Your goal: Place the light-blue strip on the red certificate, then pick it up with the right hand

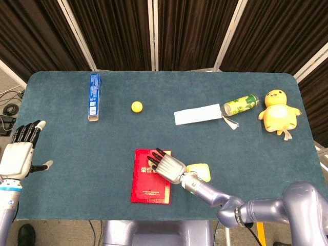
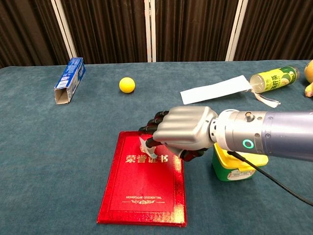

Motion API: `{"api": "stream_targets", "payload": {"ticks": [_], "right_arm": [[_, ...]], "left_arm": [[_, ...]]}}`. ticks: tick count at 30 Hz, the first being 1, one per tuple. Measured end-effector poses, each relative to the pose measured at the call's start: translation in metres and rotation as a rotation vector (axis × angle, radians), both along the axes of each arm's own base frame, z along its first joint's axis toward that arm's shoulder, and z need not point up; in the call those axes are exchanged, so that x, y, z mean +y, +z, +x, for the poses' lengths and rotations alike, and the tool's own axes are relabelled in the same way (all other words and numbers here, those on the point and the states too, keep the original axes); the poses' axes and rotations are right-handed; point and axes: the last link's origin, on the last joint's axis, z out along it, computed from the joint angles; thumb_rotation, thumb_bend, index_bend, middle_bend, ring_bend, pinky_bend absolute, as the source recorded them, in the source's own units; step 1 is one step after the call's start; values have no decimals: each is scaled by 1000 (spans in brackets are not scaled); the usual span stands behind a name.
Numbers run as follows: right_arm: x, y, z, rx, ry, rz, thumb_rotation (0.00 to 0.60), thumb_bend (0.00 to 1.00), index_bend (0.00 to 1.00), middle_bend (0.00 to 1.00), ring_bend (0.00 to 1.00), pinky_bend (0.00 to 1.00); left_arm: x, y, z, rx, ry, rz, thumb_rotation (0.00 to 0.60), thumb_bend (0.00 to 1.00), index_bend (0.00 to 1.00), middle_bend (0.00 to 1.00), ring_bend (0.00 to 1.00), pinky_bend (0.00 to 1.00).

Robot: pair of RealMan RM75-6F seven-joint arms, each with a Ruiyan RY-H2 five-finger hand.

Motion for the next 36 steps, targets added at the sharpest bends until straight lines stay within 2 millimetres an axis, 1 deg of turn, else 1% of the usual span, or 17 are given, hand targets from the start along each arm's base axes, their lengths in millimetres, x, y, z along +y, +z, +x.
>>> {"api": "stream_targets", "payload": {"ticks": [12, 20, 28, 36], "right_arm": [[1, -5, -1, 22, 5, -10, 600, 921, 288, 0, 0, 0], [-1, -3, 7, -7, -5, -19, 600, 922, 287, 0, 0, 0], [2, -9, 3, 22, 10, -15, 600, 922, 292, 0, 0, 0], [1, -9, 4, 19, 10, -22, 600, 921, 295, 0, 0, 0]], "left_arm": [[0, 1, 0, -6, 0, -2, 600, 0, 0, 0, 0, 0], [1, 3, -1, -9, 0, 3, 600, 0, 0, 0, 0, 0], [1, 3, 0, -9, -2, 1, 600, 0, 0, 0, 0, 0], [1, 3, 0, -10, -1, 1, 600, 0, 0, 0, 0, 0]]}}
